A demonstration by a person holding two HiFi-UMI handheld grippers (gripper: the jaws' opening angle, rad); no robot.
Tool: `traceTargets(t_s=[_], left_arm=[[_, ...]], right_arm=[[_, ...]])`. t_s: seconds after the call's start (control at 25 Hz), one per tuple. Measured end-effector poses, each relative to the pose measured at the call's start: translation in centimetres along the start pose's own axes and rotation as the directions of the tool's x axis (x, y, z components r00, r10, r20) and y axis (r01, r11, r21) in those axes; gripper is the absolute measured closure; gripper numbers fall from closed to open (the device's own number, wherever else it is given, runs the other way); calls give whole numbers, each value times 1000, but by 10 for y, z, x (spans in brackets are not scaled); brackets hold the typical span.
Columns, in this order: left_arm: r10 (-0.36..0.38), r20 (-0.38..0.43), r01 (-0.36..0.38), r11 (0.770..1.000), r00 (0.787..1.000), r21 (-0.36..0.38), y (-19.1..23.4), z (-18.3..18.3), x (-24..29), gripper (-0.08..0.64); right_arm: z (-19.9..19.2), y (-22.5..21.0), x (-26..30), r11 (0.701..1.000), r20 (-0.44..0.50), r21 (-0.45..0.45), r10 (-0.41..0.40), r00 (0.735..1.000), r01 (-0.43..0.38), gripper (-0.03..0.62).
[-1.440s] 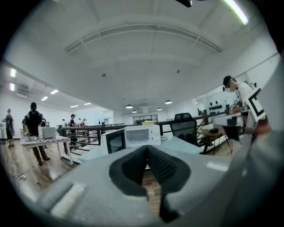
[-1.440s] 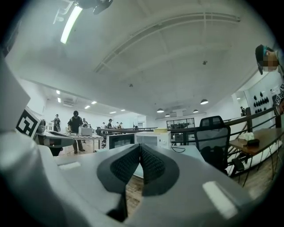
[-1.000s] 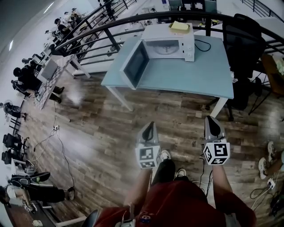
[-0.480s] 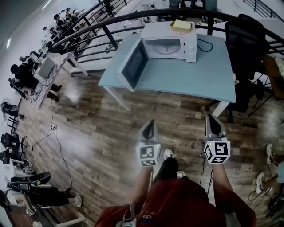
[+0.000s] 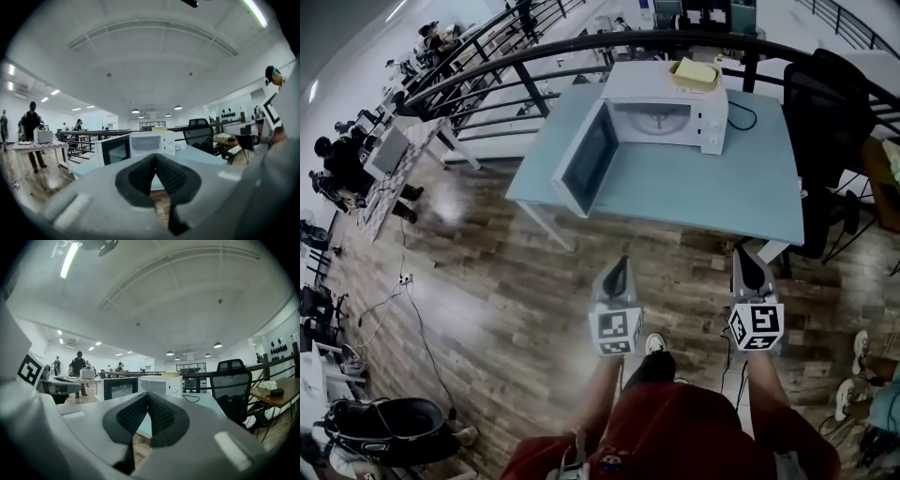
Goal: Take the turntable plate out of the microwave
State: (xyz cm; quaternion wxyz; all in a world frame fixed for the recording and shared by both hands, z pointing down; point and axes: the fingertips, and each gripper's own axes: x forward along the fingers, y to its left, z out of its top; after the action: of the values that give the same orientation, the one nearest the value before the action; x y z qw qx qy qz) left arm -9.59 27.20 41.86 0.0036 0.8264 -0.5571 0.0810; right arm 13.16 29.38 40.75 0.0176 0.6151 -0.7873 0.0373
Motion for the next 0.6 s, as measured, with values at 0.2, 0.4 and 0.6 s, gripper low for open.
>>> traceTargets(t_s=[0.2, 0.4, 0.6], left_arm=[[12, -2, -12, 1000, 1000, 6, 40, -1, 25, 561], [24, 10, -24, 1000, 1000, -7, 85, 1, 48, 561], [33, 13, -33, 999, 999, -14, 123, 2, 72, 561]], right_arm=[[6, 16, 46, 1000, -5, -11, 4, 1000, -4, 591], [16, 40, 91, 999, -10, -35, 14, 1000, -15, 591], [25, 55, 135, 998, -18, -53, 15, 1000, -15, 591]])
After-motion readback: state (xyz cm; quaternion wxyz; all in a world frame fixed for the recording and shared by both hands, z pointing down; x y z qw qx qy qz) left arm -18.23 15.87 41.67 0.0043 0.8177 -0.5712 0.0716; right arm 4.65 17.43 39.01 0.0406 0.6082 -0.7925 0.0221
